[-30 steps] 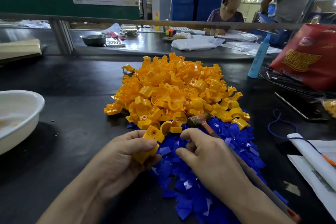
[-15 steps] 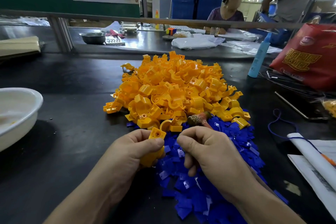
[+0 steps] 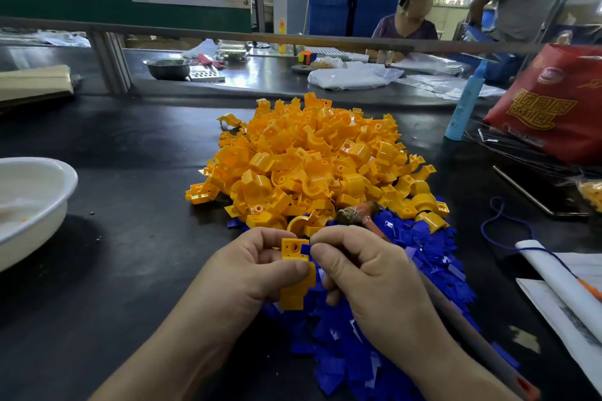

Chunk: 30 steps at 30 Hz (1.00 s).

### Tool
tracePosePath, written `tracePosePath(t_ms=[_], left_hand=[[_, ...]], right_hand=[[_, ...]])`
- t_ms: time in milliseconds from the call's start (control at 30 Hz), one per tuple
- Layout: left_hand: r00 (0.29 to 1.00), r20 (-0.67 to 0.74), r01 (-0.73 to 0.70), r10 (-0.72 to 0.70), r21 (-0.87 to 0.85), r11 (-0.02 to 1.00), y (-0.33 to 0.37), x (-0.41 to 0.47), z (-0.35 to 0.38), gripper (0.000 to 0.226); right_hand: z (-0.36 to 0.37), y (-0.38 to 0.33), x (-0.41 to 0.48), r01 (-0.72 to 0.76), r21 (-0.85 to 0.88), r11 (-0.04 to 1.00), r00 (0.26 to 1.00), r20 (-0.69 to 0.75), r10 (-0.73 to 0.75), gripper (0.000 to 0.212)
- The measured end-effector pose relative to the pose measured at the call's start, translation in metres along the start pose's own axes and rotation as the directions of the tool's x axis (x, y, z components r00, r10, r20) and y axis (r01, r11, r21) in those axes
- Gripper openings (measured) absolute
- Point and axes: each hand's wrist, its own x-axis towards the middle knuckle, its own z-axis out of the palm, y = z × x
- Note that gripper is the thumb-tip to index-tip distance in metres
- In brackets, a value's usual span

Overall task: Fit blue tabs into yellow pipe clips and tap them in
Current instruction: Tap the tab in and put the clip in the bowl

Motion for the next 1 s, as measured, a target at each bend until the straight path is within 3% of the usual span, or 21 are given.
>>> tracePosePath(t_ms=[133, 300, 400, 500, 700, 833, 1000], left_hand=[[0.999, 0.023, -0.041, 0.04, 0.046, 0.998, 0.0, 0.0, 0.002, 0.071], [0.997, 0.02, -0.077, 0.076, 0.078, 0.994, -0.004, 0.001, 0.001, 0.059], [0.995, 0.019, -0.102, 0.101, 0.057, 0.993, -0.005, 0.0, 0.002, 0.04], [0.993, 0.011, -0.12, 0.119, 0.043, 0.992, -0.004, 0.0, 0.004, 0.035], [0.994, 0.016, -0.107, 0.107, 0.024, 0.994, -0.003, -0.003, 0.004, 0.025], [0.996, 0.013, -0.093, 0.093, 0.027, 0.995, -0.003, -0.002, 0.004, 0.013], [0.995, 0.026, -0.096, 0.095, 0.037, 0.995, -0.001, -0.003, 0.005, 0.014]], right_hand=[[0.003, 0.001, 0.0, 0.065, -0.105, 0.992, 0.998, -0.016, -0.067, 0.012], [0.003, 0.001, 0.0, 0.159, -0.219, 0.963, 0.986, -0.006, -0.165, 0.016], [0.002, 0.002, 0.001, 0.103, -0.165, 0.981, 0.994, -0.021, -0.108, 0.013], [0.0, 0.006, 0.003, 0.023, -0.105, 0.994, 0.998, -0.062, -0.029, 0.017], [-0.002, 0.01, 0.005, -0.124, 0.157, 0.98, 0.99, 0.087, 0.112, 0.022], [-0.003, 0.012, 0.005, -0.111, 0.174, 0.978, 0.992, 0.082, 0.098, 0.023], [-0.003, 0.011, 0.005, -0.061, 0.134, 0.989, 0.996, 0.071, 0.052, 0.021]])
